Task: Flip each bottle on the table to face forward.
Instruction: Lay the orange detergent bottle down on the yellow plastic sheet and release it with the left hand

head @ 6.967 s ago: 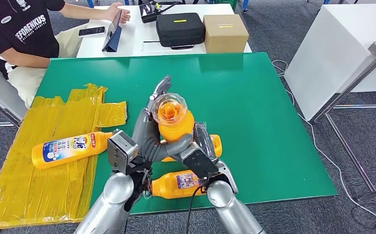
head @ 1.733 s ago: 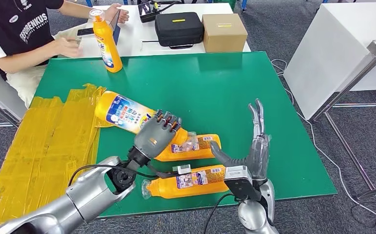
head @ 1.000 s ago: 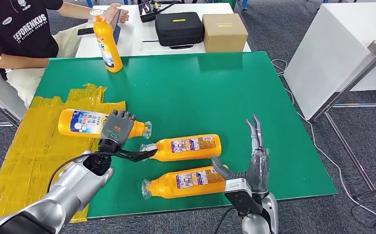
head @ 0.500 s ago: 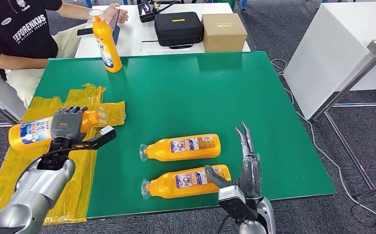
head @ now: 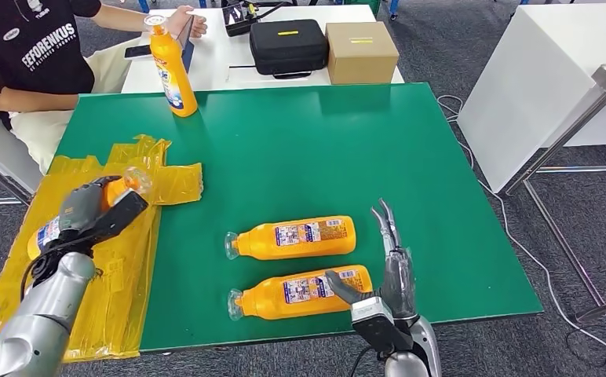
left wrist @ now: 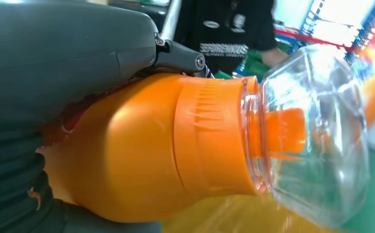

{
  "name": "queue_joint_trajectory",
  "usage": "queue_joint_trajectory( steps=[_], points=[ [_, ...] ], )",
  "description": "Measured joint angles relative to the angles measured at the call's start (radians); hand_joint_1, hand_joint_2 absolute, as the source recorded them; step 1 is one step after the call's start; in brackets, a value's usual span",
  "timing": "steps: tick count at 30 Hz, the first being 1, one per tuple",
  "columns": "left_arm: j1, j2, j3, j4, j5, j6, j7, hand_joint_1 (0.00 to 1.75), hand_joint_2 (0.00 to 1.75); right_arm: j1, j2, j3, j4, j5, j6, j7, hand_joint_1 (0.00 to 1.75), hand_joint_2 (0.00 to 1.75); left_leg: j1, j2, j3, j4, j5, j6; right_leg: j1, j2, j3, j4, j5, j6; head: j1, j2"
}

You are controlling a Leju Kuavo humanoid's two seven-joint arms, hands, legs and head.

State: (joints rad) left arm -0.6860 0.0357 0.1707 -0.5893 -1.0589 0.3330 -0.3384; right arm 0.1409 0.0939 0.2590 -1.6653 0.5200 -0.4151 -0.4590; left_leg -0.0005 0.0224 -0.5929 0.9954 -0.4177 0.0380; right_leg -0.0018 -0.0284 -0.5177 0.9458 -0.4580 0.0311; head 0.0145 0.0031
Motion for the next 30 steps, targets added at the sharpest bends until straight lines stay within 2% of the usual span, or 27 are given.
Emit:
queue_joint_trajectory(
  steps=[9, 25, 30],
  points=[
    [-0.003, 0.000, 0.021, -0.010, 0.060, -0.020, -0.021, 1.75, 1.75, -0.030, -0.002, 0.001, 0.032, -0.010, 0.004, -0.002, 0.00, 1.75, 0.000, -0.002, 0.001, 0.000, 0.001, -0.001, 0.000, -0.001, 0.001, 0.001, 0.000, 0.000, 0.000, 0.000],
    [-0.003, 0.000, 0.021, -0.010, 0.066, -0.020, -0.024, 1.75, 1.75, -0.039, -0.007, 0.002, 0.059, -0.011, 0.004, -0.002, 0.00, 1.75, 0.000, -0.002, 0.001, 0.000, 0.001, -0.001, 0.000, -0.001, 0.001, 0.001, 0.000, 0.000, 0.000, 0.000],
    [0.002, -0.003, 0.020, -0.012, 0.106, -0.049, -0.038, 1.74, 1.75, -0.039, -0.008, 0.004, 0.062, -0.013, 0.000, -0.002, 0.00, 1.75, 0.000, -0.002, 0.002, 0.000, 0.001, -0.001, -0.001, -0.001, 0.001, 0.001, 0.000, 0.000, 0.000, 0.000]
  ],
)
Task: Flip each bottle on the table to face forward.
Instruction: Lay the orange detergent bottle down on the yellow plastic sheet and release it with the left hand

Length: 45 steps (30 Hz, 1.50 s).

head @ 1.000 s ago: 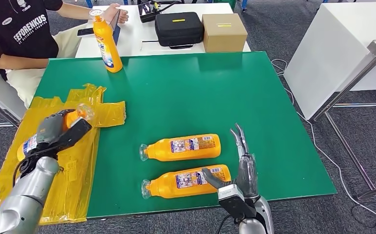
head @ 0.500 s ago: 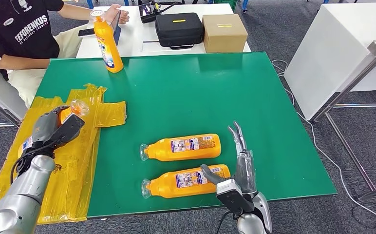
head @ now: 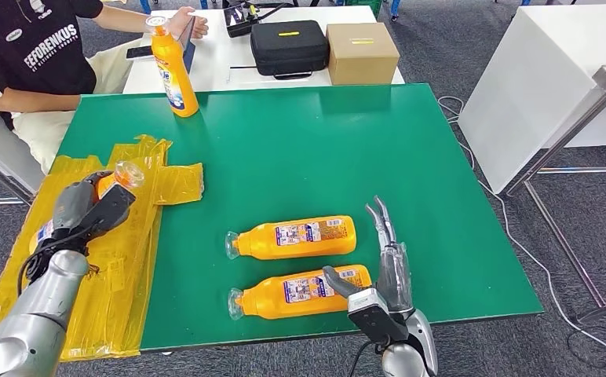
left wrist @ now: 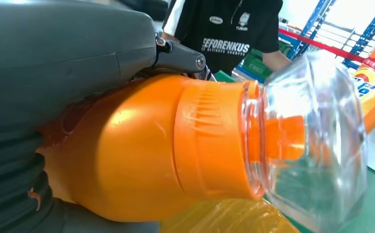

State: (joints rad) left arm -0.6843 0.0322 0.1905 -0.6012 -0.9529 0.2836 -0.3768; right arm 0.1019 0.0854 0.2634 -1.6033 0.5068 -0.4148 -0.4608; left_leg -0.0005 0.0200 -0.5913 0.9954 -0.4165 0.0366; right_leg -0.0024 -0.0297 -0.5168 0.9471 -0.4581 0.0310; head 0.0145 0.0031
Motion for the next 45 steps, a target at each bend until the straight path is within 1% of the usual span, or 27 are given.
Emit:
queue_joint_trajectory(
  steps=[1, 4, 5, 8, 12, 18, 24, 26, 32, 35, 38, 41, 45],
  points=[
    [0.001, -0.002, -0.001, -0.002, 0.012, -0.009, -0.004, 1.58, 1.75, 0.000, 0.000, 0.001, 0.000, -0.001, -0.001, 0.000, 0.00, 1.75, 0.000, 0.000, 0.000, 0.000, 0.000, 0.000, 0.000, 0.000, 0.000, 0.000, 0.000, 0.000, 0.000, 0.000],
    [0.005, -0.012, -0.013, -0.009, 0.029, -0.027, -0.007, 0.27, 1.75, 0.001, -0.001, 0.007, 0.000, -0.004, -0.002, 0.001, 0.00, 1.75, 0.000, -0.002, 0.001, 0.000, 0.000, 0.000, 0.000, -0.003, 0.001, 0.000, 0.000, 0.000, 0.000, 0.000],
    [0.008, -0.016, -0.021, -0.010, 0.027, -0.032, -0.005, 0.00, 1.75, 0.000, -0.001, 0.009, 0.000, -0.004, -0.002, 0.002, 0.00, 1.75, -0.001, -0.003, 0.002, 0.000, 0.000, 0.000, -0.001, -0.004, 0.002, 0.000, 0.000, 0.000, 0.000, 0.000],
    [0.023, -0.036, -0.058, -0.012, -0.004, -0.062, 0.019, 0.00, 1.75, -0.007, -0.001, 0.017, 0.002, -0.006, 0.003, 0.008, 0.00, 1.75, -0.002, -0.003, 0.002, 0.000, 0.000, 0.000, -0.001, -0.004, 0.003, 0.000, 0.000, 0.000, 0.000, 0.000],
    [0.050, -0.077, -0.121, -0.001, -0.031, -0.081, 0.044, 0.00, 1.75, -0.028, 0.000, 0.028, 0.010, -0.006, 0.007, 0.017, 0.00, 1.75, -0.003, -0.004, 0.004, 0.000, 0.000, 0.000, -0.003, -0.004, 0.004, 0.000, 0.000, 0.000, 0.000, 0.000],
    [0.096, -0.140, -0.168, 0.012, 0.032, -0.160, 0.007, 0.00, 1.75, -0.039, 0.012, 0.028, 0.015, 0.022, 0.021, 0.034, 0.00, 1.75, -0.005, -0.003, 0.003, 0.000, 0.000, 0.001, -0.004, -0.004, 0.004, 0.000, 0.000, 0.000, 0.000, 0.000],
    [0.113, -0.179, -0.208, -0.009, 0.091, -0.243, -0.022, 0.00, 1.75, -0.043, 0.028, 0.024, 0.018, 0.040, 0.026, 0.039, 0.00, 1.75, -0.005, -0.004, 0.004, 0.000, 0.000, 0.001, -0.004, -0.005, 0.005, 0.000, 0.000, 0.000, 0.000, 0.000],
    [0.124, -0.189, -0.225, -0.016, 0.102, -0.249, -0.020, 0.00, 1.75, -0.042, 0.033, 0.021, 0.019, 0.044, 0.026, 0.039, 0.00, 1.75, -0.005, -0.003, 0.004, 0.000, 0.000, 0.001, -0.004, -0.004, 0.004, 0.000, 0.000, 0.000, 0.000, 0.000],
    [0.169, -0.205, -0.267, -0.046, 0.121, -0.220, -0.018, 0.00, 1.75, -0.043, 0.045, 0.007, 0.034, 0.051, 0.027, 0.043, 0.00, 1.75, -0.005, -0.002, 0.003, 0.000, 0.000, 0.001, -0.004, -0.002, 0.004, 0.000, 0.000, 0.000, 0.000, 0.000],
    [0.214, -0.213, -0.278, -0.093, 0.160, -0.197, -0.036, 0.00, 1.75, -0.042, 0.053, -0.002, 0.043, 0.076, 0.023, 0.046, 0.00, 1.75, -0.005, -0.002, 0.003, 0.000, 0.000, 0.001, -0.004, -0.002, 0.004, 0.000, 0.000, 0.000, 0.000, 0.000],
    [0.276, -0.220, -0.284, -0.176, 0.207, -0.174, -0.048, 0.00, 1.75, -0.041, 0.057, -0.012, 0.047, 0.100, 0.018, 0.052, 0.00, 1.75, -0.005, -0.001, 0.002, 0.000, 0.000, 0.001, -0.004, -0.002, 0.002, 0.000, 0.000, 0.000, 0.000, 0.000],
    [0.350, -0.226, -0.287, -0.293, 0.266, -0.153, -0.056, 0.00, 1.75, -0.036, 0.059, -0.021, 0.050, 0.119, 0.006, 0.058, 0.00, 1.75, -0.005, -0.001, 0.000, 0.000, 0.000, 0.001, -0.004, -0.002, 0.000, 0.000, 0.000, 0.000, 0.000, 0.000],
    [0.431, -0.229, -0.289, -0.487, 0.323, -0.081, -0.064, 0.00, 1.75, -0.026, 0.060, -0.027, 0.051, 0.136, -0.013, 0.063, 0.00, 1.75, -0.005, -0.001, -0.002, 0.000, 0.000, 0.001, -0.004, -0.002, -0.002, 0.000, 0.000, 0.000, 0.000, 0.000]
  ],
)
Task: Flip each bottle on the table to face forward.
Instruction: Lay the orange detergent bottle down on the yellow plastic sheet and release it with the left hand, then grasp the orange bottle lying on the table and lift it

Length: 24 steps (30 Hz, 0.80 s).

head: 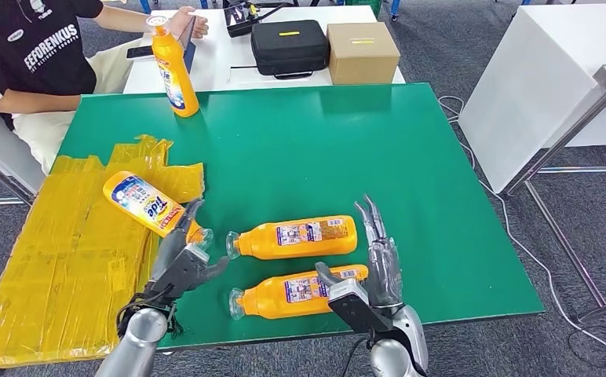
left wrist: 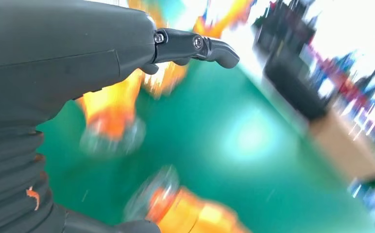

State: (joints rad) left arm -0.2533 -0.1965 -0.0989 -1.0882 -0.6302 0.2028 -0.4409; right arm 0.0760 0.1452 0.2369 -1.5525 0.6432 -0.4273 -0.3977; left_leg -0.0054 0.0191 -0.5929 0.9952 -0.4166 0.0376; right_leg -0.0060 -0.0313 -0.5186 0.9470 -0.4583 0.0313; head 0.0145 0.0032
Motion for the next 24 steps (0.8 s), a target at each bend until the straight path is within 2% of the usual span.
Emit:
queue_joint_trajectory(
  steps=[5, 9, 15, 17, 21, 24],
  points=[
    [0.064, 0.001, 0.006, -0.249, 0.094, 0.081, -0.033, 0.00, 1.75, 0.011, -0.001, -0.003, 0.008, 0.009, -0.027, 0.007, 0.00, 1.75, 0.000, 0.000, -0.001, 0.000, 0.000, 0.000, 0.000, 0.000, 0.000, 0.000, 0.000, 0.000, 0.000, 0.000],
    [0.104, 0.010, 0.025, -0.429, 0.217, 0.088, -0.075, 0.00, 1.75, 0.029, -0.007, 0.001, 0.021, -0.011, -0.069, 0.006, 0.00, 1.75, 0.000, 0.000, -0.001, 0.000, 0.000, 0.000, 0.000, 0.000, -0.001, 0.000, 0.000, 0.000, 0.000, 0.000],
    [0.170, 0.033, 0.041, -0.609, 0.419, -0.033, -0.105, 0.00, 1.75, 0.053, -0.029, 0.025, 0.037, 0.007, -0.143, 0.011, 0.00, 1.75, 0.000, 0.000, -0.001, 0.000, 0.000, 0.000, 0.000, 0.000, -0.001, 0.000, 0.000, 0.000, 0.000, 0.000],
    [0.193, 0.039, 0.041, -0.643, 0.462, -0.078, -0.111, 0.00, 1.75, 0.055, -0.038, 0.035, 0.039, 0.065, -0.162, 0.046, 0.00, 1.75, 0.000, 0.000, -0.001, 0.000, 0.000, 0.000, 0.000, 0.000, -0.001, 0.000, 0.000, 0.000, 0.000, 0.000],
    [0.243, 0.046, 0.035, -0.677, 0.497, -0.143, -0.122, 0.00, 1.75, 0.057, -0.054, 0.049, 0.036, 0.256, -0.167, 0.169, 0.00, 1.75, 0.000, 0.000, -0.001, 0.000, 0.000, 0.000, 0.000, 0.000, -0.002, 0.000, 0.000, 0.000, 0.000, 0.000],
    [0.269, 0.049, 0.027, -0.687, 0.502, -0.154, -0.129, 0.00, 1.75, 0.059, -0.063, 0.056, 0.031, 0.300, -0.162, 0.199, 0.00, 1.75, 0.000, 0.000, -0.001, 0.000, 0.000, 0.000, 0.000, 0.000, -0.002, 0.000, 0.000, 0.000, 0.000, 0.000]
  ],
)
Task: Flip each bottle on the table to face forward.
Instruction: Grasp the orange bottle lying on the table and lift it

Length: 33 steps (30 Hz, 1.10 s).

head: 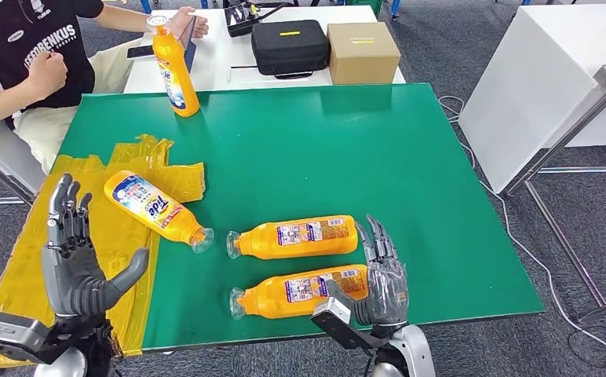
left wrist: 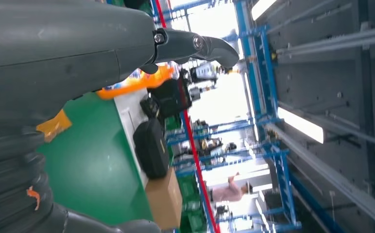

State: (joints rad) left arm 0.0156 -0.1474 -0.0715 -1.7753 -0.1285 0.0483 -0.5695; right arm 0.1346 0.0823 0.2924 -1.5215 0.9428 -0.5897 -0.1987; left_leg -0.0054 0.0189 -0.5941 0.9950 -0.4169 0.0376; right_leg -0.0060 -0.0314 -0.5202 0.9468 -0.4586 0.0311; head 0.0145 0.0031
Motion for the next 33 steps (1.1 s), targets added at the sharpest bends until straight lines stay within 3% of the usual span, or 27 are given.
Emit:
queue_joint_trajectory(
  steps=[3, 7, 12, 15, 23, 33],
  points=[
    [0.019, 0.003, -0.007, -0.005, 0.002, -0.028, 0.003, 0.00, 1.75, 0.001, -0.006, 0.003, -0.006, 0.109, 0.038, 0.058, 0.00, 1.75, 0.000, 0.000, 0.000, 0.000, 0.000, 0.000, 0.000, 0.000, 0.000, 0.000, 0.000, 0.000, 0.000, 0.000],
    [0.076, 0.006, -0.035, -0.006, -0.032, -0.050, -0.012, 0.00, 1.75, -0.005, -0.014, 0.006, -0.043, 0.307, 0.234, 0.176, 0.00, 1.75, 0.000, 0.000, 0.000, 0.000, 0.000, 0.000, 0.000, 0.001, 0.000, 0.000, 0.000, 0.000, 0.000, 0.000],
    [0.101, 0.006, -0.068, 0.019, -0.041, -0.048, 0.000, 0.00, 1.75, -0.104, -0.043, 0.006, -0.050, 0.282, 0.495, 0.236, 0.00, 1.75, 0.000, 0.001, 0.001, 0.000, 0.000, 0.000, 0.000, 0.002, -0.004, 0.000, 0.000, 0.000, 0.000, 0.000],
    [0.088, 0.006, -0.079, 0.057, -0.020, -0.066, 0.011, 0.00, 1.75, -0.190, -0.074, 0.006, -0.011, 0.244, 0.584, 0.251, 0.00, 1.75, 0.000, 0.001, 0.003, 0.000, 0.000, 0.000, 0.000, 0.002, -0.007, -0.001, 0.000, 0.000, 0.000, 0.000],
    [0.037, -0.008, -0.131, 0.208, 0.004, -0.117, 0.032, 0.00, 1.75, -0.370, -0.181, 0.010, 0.145, 0.132, 0.621, 0.262, 0.00, 1.75, -0.003, 0.001, 0.000, 0.001, 0.003, 0.004, -0.003, 0.001, 0.001, 0.000, 0.004, 0.004, 0.000, 0.000],
    [0.027, -0.020, -0.159, 0.265, -0.021, -0.105, 0.034, 0.00, 1.75, -0.428, -0.245, 0.032, 0.153, 0.064, 0.605, 0.297, 0.00, 1.75, -0.003, 0.001, -0.002, 0.000, 0.003, 0.004, -0.002, 0.002, -0.001, 0.000, 0.003, 0.004, 0.000, 0.000]
  ],
)
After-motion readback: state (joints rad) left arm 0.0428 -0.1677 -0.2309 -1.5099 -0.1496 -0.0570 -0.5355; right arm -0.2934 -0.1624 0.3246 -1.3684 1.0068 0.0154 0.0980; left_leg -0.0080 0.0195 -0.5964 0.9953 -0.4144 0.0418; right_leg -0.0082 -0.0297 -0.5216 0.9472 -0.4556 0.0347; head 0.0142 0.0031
